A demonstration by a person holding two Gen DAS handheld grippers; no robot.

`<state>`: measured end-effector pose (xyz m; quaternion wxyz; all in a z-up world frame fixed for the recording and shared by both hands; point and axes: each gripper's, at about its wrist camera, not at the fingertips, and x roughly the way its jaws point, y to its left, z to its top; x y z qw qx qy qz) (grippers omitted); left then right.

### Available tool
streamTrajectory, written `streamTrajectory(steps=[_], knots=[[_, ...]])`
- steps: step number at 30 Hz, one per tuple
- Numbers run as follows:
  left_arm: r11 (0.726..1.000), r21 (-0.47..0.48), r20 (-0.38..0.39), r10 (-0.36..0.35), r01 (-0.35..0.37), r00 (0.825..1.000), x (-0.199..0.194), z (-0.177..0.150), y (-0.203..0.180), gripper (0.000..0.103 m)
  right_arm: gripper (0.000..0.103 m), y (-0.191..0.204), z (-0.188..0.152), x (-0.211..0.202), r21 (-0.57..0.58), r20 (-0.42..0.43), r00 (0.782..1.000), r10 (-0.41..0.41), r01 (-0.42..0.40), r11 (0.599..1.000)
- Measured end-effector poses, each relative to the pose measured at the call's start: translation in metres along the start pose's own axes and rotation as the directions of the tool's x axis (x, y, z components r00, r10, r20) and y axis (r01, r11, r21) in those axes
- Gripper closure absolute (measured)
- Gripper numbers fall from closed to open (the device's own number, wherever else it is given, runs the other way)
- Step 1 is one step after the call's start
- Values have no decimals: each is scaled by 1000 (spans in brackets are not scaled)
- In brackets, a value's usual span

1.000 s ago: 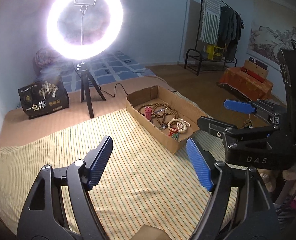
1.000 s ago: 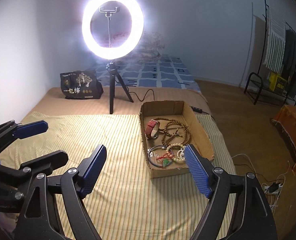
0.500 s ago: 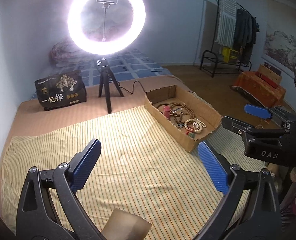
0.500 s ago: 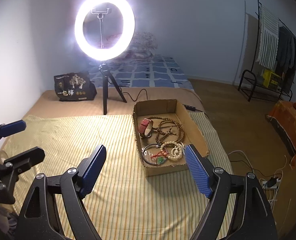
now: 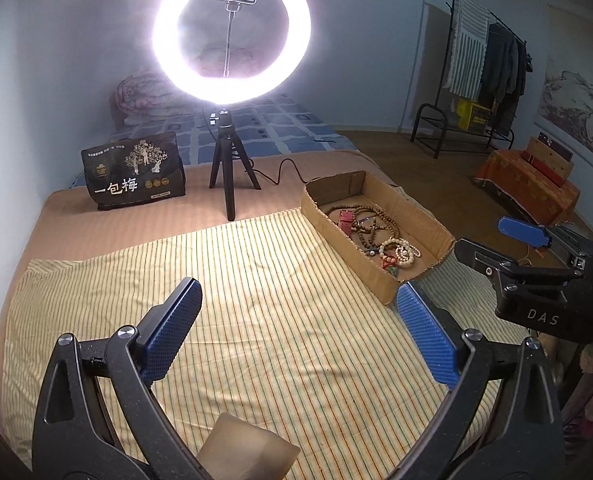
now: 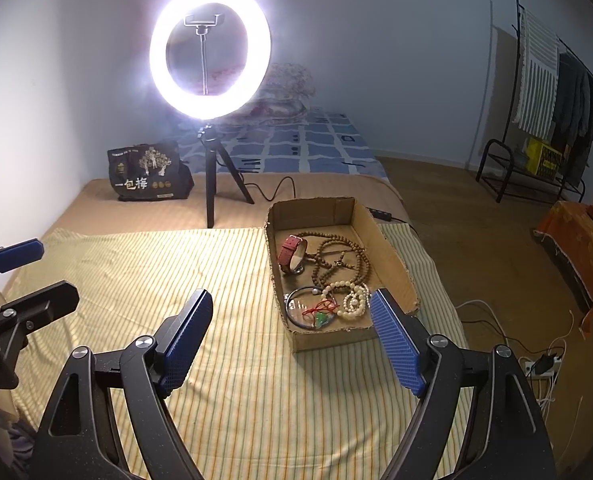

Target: Organize jewelry

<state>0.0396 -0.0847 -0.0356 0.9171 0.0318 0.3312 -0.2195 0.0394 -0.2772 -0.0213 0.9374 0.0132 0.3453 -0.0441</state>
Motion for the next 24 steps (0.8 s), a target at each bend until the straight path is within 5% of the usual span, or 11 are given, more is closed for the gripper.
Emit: streamTrajectory(steps=[24], knots=[[999, 8, -5, 36, -36, 999, -2, -2, 3, 0, 22, 5, -1, -1, -15, -3, 1000, 2, -2, 1000]])
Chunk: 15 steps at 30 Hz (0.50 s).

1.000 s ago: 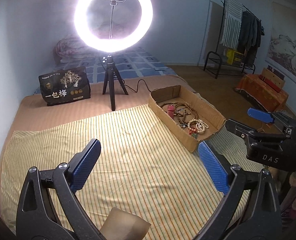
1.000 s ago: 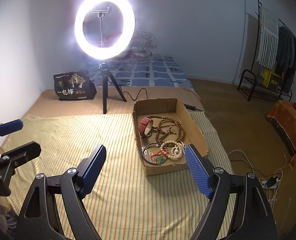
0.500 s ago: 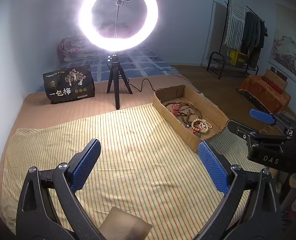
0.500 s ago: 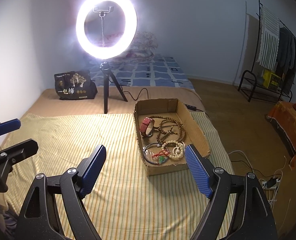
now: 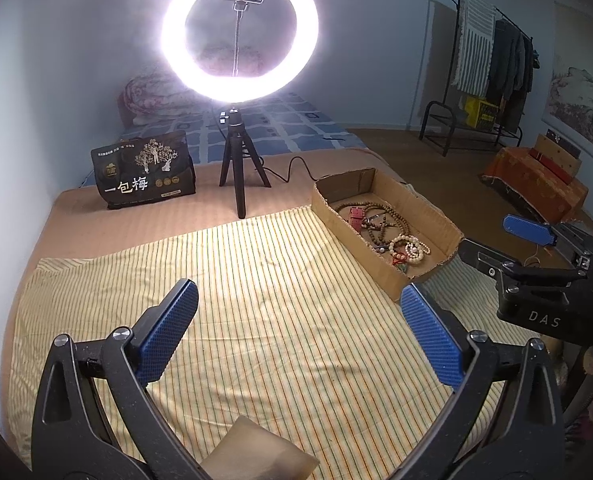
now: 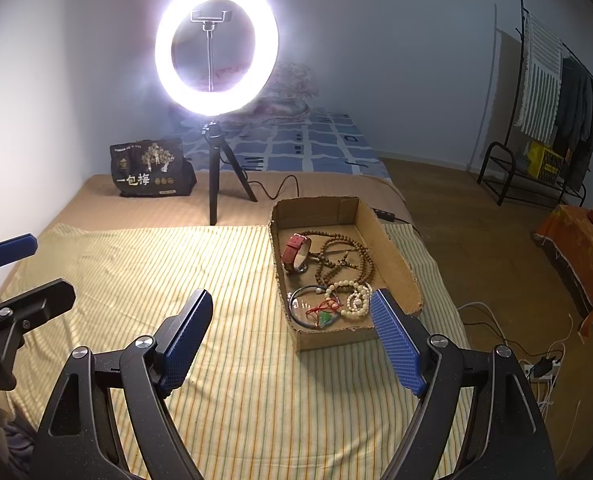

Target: Organize jewelry

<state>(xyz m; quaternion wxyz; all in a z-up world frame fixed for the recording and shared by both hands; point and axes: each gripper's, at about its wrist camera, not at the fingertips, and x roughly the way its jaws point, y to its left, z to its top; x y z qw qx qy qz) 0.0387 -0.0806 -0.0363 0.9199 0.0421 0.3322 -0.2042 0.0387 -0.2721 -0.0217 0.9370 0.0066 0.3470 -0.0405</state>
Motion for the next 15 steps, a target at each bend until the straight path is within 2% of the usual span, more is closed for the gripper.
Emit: streamTrajectory(steps=[15], knots=[[1000, 4, 1, 2, -2, 1000, 0, 0, -1, 0, 22, 0, -1, 0, -4, 0, 1000, -1, 1, 1000]])
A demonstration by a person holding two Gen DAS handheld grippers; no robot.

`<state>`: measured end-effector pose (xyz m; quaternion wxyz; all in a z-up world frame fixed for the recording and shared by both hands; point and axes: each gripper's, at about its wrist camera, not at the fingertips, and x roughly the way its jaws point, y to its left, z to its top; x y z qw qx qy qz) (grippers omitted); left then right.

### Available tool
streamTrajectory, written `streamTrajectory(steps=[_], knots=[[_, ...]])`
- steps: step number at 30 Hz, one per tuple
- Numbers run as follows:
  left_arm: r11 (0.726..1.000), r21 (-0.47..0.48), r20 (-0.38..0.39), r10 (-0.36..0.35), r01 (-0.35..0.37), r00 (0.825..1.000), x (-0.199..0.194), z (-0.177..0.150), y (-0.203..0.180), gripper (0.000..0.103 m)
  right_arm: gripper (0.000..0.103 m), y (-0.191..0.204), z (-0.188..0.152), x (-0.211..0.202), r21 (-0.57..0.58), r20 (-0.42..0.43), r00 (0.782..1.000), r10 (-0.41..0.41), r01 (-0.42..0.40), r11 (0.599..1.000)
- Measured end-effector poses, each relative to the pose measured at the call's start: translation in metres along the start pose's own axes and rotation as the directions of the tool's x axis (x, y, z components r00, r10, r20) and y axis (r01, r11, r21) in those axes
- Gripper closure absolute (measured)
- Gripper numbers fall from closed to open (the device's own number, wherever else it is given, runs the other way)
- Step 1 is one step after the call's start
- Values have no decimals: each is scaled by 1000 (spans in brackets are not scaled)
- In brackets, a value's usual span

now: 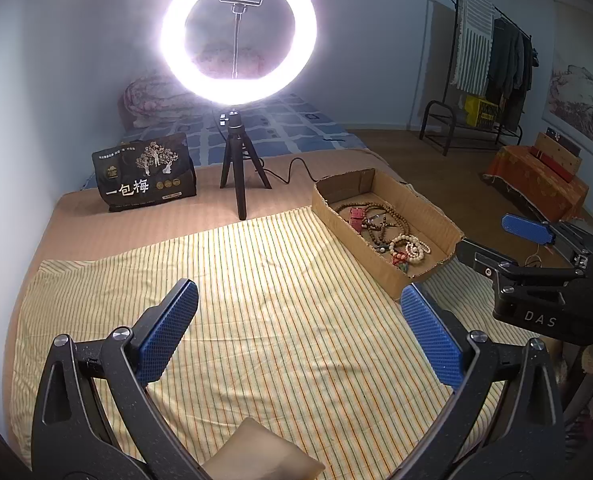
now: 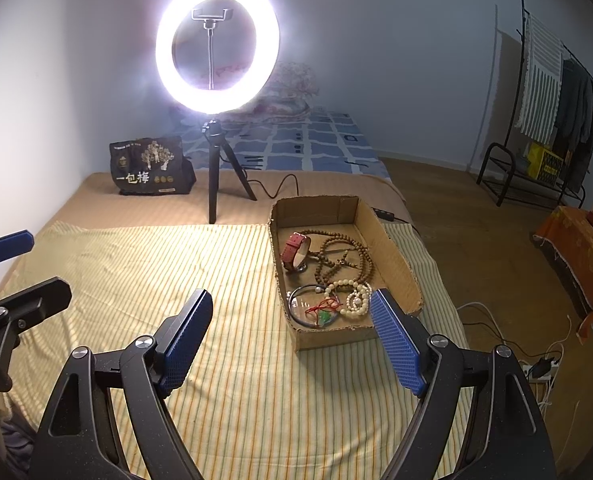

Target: Organize jewelry

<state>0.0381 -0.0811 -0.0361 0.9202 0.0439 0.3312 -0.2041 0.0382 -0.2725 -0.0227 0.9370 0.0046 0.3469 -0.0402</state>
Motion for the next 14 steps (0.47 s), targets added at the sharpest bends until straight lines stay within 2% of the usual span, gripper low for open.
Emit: streamTrajectory(steps=[14], knots=[[1000, 20, 25, 3, -4, 1000, -5, 2, 1, 0, 22, -2, -2, 1, -7, -5, 1000, -1, 1, 1000]])
